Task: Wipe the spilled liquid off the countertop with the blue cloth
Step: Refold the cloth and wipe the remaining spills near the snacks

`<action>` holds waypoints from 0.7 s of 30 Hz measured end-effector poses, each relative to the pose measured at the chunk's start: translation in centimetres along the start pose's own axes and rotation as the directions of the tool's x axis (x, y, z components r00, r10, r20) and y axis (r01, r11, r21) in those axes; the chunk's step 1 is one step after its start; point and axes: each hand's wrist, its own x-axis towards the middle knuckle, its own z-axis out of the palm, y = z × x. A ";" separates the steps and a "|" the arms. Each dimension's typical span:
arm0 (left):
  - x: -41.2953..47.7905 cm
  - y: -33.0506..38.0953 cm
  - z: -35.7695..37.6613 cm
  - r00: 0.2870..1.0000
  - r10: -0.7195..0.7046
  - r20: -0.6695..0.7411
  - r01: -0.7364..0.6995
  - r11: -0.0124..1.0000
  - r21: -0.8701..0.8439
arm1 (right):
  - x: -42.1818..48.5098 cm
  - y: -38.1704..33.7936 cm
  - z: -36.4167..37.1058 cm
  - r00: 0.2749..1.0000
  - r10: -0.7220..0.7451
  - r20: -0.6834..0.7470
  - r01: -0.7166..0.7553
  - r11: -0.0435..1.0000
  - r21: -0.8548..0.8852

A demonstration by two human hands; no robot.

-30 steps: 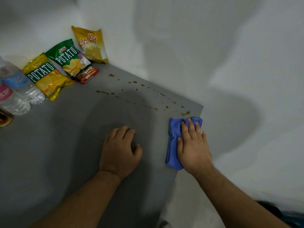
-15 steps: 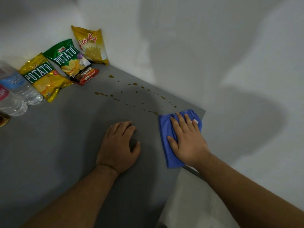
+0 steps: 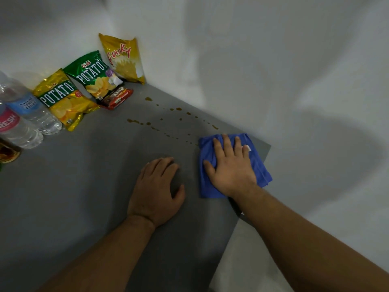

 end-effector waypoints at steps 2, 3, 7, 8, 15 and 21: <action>0.1 -0.1 -0.1 1.000 -0.004 0.016 0.004 1.000 -0.013 | -1.3 -0.2 0.4 0.996 -0.094 0.009 0.093 0.995 0.018; 0.1 -0.2 -0.2 1.000 -0.006 0.014 0.007 1.000 -0.029 | -1.9 0.2 0.7 0.991 -0.133 0.010 0.133 0.991 0.023; 0.6 -1.0 -0.7 0.999 -0.025 -0.025 0.022 0.995 -0.102 | -2.4 3.9 0.7 0.996 -0.092 -0.005 0.092 0.995 0.034; 1.0 -1.4 -1.0 0.999 -0.028 -0.032 0.025 0.995 -0.093 | -1.8 4.6 0.6 0.998 -0.066 0.000 0.066 0.997 0.031; 3.0 -4.2 -1.7 0.994 -0.106 -0.015 0.106 0.994 0.019 | 3.2 2.8 -0.1 0.999 -0.041 -0.010 0.042 0.999 0.024; 3.1 -4.1 -1.5 0.992 -0.120 -0.042 0.122 0.992 0.033 | 2.5 -1.5 0.4 0.987 -0.162 0.000 0.162 0.986 0.024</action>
